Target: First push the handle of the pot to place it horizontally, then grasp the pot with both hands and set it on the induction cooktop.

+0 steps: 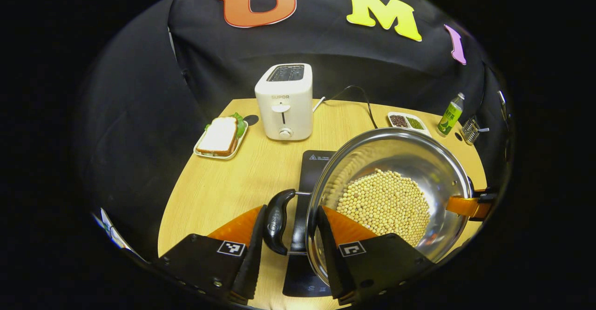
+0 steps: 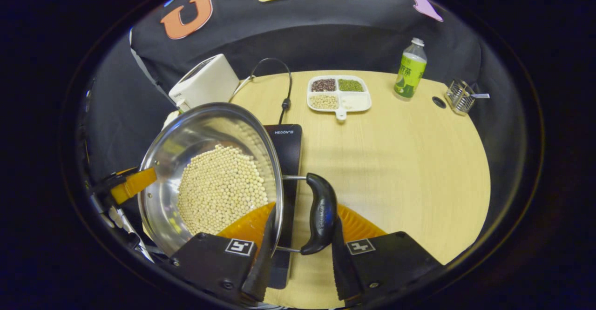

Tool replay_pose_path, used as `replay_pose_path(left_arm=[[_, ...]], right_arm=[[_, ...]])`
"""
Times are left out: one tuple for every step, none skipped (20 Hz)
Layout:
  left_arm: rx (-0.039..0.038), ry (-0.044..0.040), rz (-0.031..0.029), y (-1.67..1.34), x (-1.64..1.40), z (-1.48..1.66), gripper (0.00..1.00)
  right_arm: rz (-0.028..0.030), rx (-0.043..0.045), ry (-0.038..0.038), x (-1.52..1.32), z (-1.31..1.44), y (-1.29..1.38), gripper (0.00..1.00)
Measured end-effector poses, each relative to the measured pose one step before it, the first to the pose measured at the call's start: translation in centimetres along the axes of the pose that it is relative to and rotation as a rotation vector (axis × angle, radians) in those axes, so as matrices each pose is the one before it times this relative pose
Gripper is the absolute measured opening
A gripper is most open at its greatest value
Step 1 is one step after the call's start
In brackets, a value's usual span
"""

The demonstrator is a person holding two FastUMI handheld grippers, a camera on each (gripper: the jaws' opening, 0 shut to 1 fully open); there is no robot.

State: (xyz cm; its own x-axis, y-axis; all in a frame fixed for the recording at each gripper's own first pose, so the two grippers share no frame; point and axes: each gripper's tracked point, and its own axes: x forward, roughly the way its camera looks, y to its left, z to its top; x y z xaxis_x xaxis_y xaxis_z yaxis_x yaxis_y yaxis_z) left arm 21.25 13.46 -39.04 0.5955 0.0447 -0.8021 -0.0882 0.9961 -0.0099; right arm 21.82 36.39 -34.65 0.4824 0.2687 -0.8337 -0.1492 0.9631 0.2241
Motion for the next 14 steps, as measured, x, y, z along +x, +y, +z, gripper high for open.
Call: replay_pose_path(left_arm=[[0.00193, 0.002, 0.00102, 0.153, 0.323, 0.058, 0.58], [-0.00175, 0.00362, -0.00143, 0.075, 0.291, -0.112, 0.58], [-0.00656, 0.00266, -0.00297, -0.071, 0.293, 0.095, 0.58], [-0.00237, 0.00227, -0.00316, 0.011, 0.173, -0.018, 0.58], [0.00369, 0.00503, -0.00384, -0.057, 0.19, -0.022, 0.58], [-0.00044, 0.00174, -0.00297, -0.094, 0.155, -0.066, 0.58], [0.00086, 0.00311, -0.00187, -0.005, 0.157, 0.032, 0.58], [0.0014, -0.00098, -0.0033, -0.186, 0.158, 0.025, 0.58], [0.00221, 0.00563, -0.00142, -0.027, 0.294, -0.011, 0.58], [-0.00106, 0.01382, -0.00091, -0.092, 0.168, -0.393, 0.58], [0.00622, -0.0243, -0.00248, -0.008, 0.118, 0.487, 0.58], [0.00393, 0.01692, -0.00166, 0.025, 0.013, -0.352, 0.59], [0.00105, -0.00456, -0.00077, 0.032, -0.247, 0.295, 0.58], [-0.00231, 0.00347, 0.00051, -0.081, 0.032, -0.31, 0.58]], right_arm=[[-0.00167, -0.00038, 0.00417, 0.313, 0.119, 0.078, 0.55], [-0.00228, -0.00185, 0.00302, 0.31, 0.13, 0.019, 0.55], [-0.00337, 0.00018, 0.00077, 0.127, 0.07, -0.006, 0.55], [-0.00411, 0.00204, 0.00451, 0.077, 0.078, -0.072, 0.55], [-0.00357, 0.00066, 0.00115, 0.103, 0.016, -0.071, 0.55], [-0.00307, -0.00075, 0.00618, 0.135, -0.038, -0.16, 0.55], [-0.0005, 0.00193, 0.00509, 0.111, -0.108, -0.011, 0.55], [-0.00273, 0.00323, 0.00324, 0.075, -0.019, -0.086, 0.55], [-0.00288, 0.00336, 0.00768, 0.155, -0.134, -0.086, 0.55], [-0.00104, -0.00194, 0.00945, 0.121, -0.211, -0.091, 0.55], [-0.00286, 0.00109, -0.00902, 0.11, 0.246, 0.038, 0.55], [0.00393, 0.0012, 0.00218, -0.09, -0.012, -0.131, 0.55], [0.00357, 0.00151, 0.00176, 0.07, -0.111, 0.042, 0.56], [0.00226, 0.00031, -0.00222, 0.034, 0.042, 0.016, 0.56]])
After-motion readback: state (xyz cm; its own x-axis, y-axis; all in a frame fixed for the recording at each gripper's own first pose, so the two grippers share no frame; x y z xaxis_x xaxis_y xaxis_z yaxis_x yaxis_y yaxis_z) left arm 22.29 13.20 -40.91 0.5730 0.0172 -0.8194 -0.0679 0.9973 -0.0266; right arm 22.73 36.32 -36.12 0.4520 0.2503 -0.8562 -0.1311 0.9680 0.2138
